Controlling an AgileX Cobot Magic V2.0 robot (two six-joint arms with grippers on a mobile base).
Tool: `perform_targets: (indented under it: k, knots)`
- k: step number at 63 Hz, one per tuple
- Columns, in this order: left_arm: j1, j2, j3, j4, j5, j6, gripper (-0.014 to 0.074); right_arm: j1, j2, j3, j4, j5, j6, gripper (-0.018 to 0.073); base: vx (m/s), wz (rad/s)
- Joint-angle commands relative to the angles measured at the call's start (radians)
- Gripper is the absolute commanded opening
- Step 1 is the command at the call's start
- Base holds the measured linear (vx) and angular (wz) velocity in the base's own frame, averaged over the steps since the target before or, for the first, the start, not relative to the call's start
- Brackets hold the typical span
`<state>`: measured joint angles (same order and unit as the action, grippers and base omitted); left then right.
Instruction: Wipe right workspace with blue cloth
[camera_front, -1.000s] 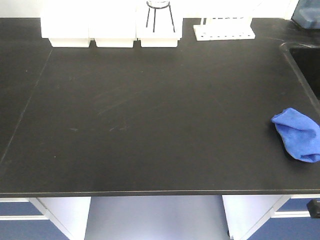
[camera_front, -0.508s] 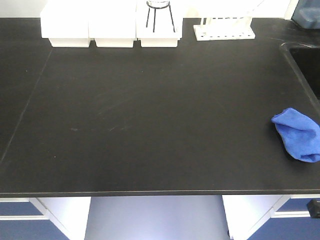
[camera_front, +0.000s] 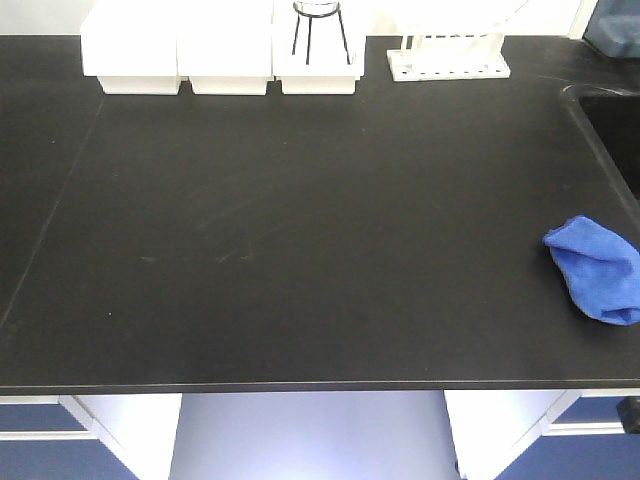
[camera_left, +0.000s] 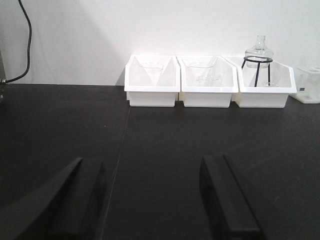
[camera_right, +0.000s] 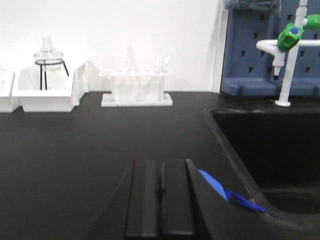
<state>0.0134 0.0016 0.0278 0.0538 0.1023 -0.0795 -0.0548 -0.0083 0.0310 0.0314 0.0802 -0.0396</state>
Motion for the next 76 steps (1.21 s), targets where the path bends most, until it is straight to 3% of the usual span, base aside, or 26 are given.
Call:
perform_targets:
  k: [1,11,16,34,52,66,76]
  knots:
    - [-0.002,0.015,0.031,-0.003,-0.083,-0.005,0.0523,-0.001,-0.011,0.018,0.007,-0.135,0.010,-0.0008,0.00,0.00]
    - [-0.002,0.015,0.031,-0.003,-0.083,-0.005,0.0523,-0.001,-0.011,-0.002,0.014,-0.266,0.014,-0.0006,0.00,0.00]
    - [-0.002,0.015,0.031,-0.003,-0.083,-0.005,0.0523,-0.001,-0.011,-0.045,0.013,-0.264,0.014,-0.0004,0.00,0.00]
    - [-0.002,0.015,0.031,-0.003,-0.083,-0.005,0.0523,-0.001,0.119,-0.276,0.013,0.045,0.013,-0.0004,0.00,0.00]
    - [-0.002,0.015,0.031,-0.003,-0.083,-0.005,0.0523,-0.001,0.391,-0.359,0.023,0.105,0.022,0.0004,0.00,0.00]
    - [-0.002,0.015,0.031,-0.003,-0.083,-0.005,0.0523,-0.001,0.630,-0.389,0.028,0.395,0.040,0.0057,0.00,0.00]
    - [-0.002,0.015,0.031,-0.003,-0.083,-0.005,0.0523,-0.001,0.765,-0.504,0.010,0.455,0.047,0.0130,0.00,0.00]
